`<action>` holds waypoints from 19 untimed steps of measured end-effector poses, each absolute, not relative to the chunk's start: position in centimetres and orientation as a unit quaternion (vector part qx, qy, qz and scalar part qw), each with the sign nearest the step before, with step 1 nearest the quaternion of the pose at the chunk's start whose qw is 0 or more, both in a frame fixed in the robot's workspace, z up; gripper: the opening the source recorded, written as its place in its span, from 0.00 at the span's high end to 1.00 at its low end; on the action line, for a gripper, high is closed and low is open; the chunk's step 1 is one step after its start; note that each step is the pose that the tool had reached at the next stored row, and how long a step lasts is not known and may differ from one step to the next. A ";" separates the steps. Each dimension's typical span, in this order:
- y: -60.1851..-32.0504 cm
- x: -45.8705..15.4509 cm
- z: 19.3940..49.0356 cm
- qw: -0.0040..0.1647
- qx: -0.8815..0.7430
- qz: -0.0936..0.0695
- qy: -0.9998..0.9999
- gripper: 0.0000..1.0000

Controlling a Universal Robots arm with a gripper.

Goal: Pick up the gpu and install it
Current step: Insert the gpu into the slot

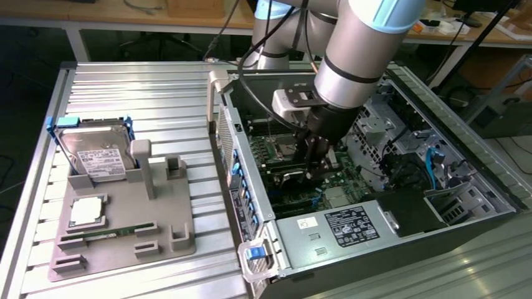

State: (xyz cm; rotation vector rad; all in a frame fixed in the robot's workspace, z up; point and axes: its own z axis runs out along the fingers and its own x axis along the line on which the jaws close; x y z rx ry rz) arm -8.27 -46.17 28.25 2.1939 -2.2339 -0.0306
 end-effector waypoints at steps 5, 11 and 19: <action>-46.2 -8.3 28.3 0.005 0.701 -0.010 -0.713 0.62; -46.2 -8.3 28.3 0.005 0.701 -0.010 -0.713 0.89; -46.2 -8.3 28.3 0.005 0.701 -0.010 -0.713 0.89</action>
